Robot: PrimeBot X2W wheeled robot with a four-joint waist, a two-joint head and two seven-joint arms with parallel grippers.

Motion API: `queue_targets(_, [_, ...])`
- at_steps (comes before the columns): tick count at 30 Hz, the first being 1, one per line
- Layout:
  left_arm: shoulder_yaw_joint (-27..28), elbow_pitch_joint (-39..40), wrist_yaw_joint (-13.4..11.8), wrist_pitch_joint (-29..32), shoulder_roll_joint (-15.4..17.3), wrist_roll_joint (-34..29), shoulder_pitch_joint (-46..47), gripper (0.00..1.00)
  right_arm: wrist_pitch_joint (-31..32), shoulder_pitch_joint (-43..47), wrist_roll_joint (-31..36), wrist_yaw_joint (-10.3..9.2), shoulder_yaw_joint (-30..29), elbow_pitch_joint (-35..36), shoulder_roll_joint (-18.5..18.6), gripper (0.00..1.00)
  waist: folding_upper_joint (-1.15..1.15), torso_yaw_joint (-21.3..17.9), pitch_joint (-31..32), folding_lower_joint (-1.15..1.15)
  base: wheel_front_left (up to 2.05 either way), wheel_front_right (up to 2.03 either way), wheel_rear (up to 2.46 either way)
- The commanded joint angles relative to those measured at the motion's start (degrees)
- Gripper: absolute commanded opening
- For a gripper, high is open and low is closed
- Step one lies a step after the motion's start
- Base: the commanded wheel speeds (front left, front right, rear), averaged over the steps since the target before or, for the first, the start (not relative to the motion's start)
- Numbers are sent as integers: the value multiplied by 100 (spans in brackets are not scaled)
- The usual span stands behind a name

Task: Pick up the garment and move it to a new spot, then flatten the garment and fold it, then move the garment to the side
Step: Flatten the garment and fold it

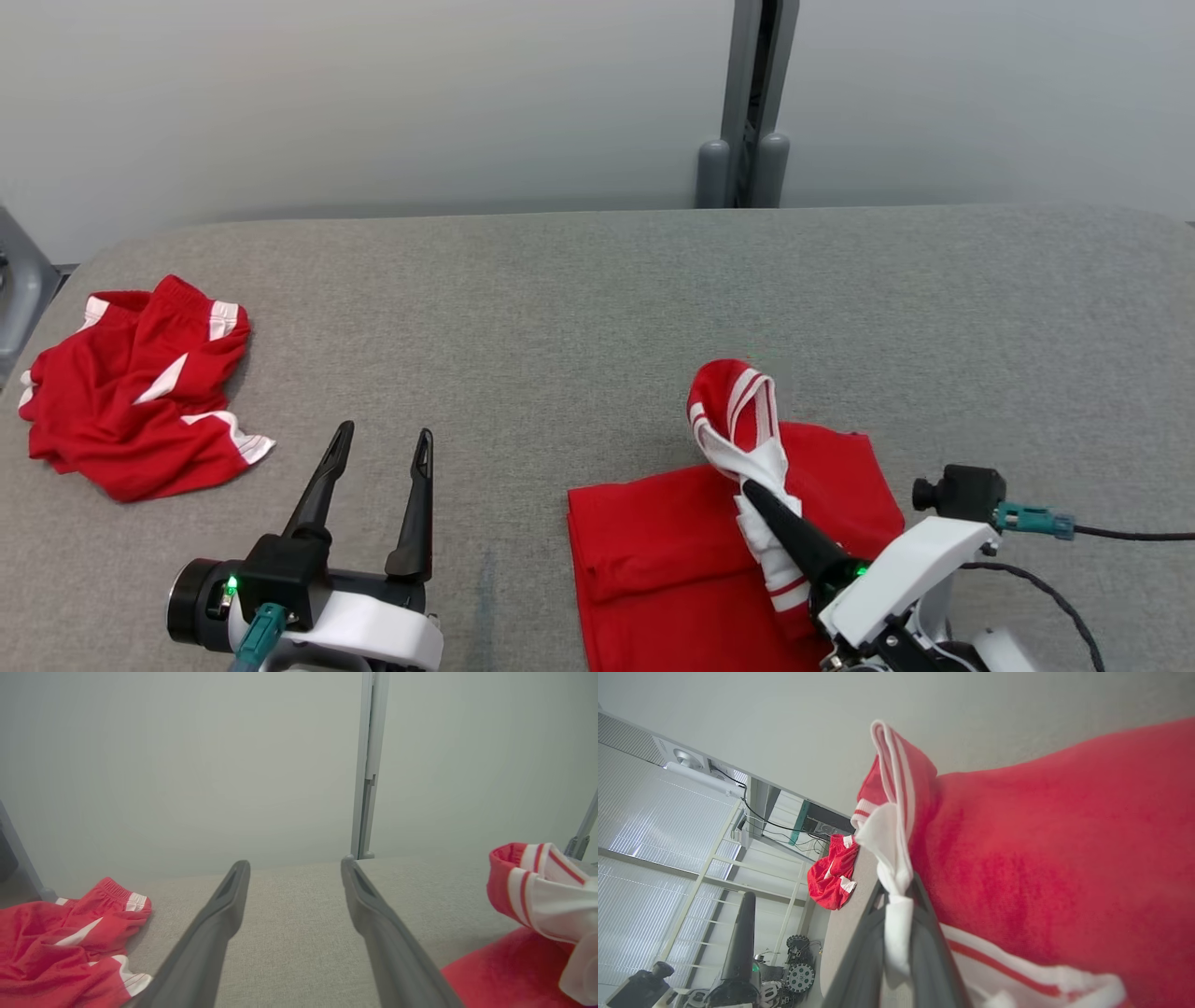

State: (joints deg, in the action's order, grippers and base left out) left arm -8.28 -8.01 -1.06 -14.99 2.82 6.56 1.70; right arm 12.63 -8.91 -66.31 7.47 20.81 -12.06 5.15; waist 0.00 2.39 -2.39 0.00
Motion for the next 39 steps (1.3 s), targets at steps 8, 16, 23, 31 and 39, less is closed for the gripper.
queue_targets(8, [-61, -7, -13, -18, 18, 50, 18, 100, 186, 121, 231, 6, 20, -186, -214, 0, 0, 299, -82, 0, 0, 0, 0])
queue_targets(16, [-129, -42, -46, -18, 19, 108, 42, 100, -76, 175, -17, 6, 431, -420, -208, 0, 0, 475, -143, 0, 0, 0, 0])
queue_targets(23, [-223, -74, -88, -18, 18, 156, 42, 100, -283, -12, -338, 6, 736, -668, -212, 0, 0, 571, -150, 0, 0, 0, 0])
queue_targets(31, [-284, -98, -102, -18, 19, 188, 65, 100, -507, -197, -431, 6, 1066, -1166, -206, 35, 0, 668, -160, 0, 0, 0, 0])
queue_targets(39, [-286, -118, -131, -18, 18, 222, 48, 100, -557, -424, -723, 7, 1454, -1108, -214, 100, 0, 708, -168, 0, 0, 0, 0])
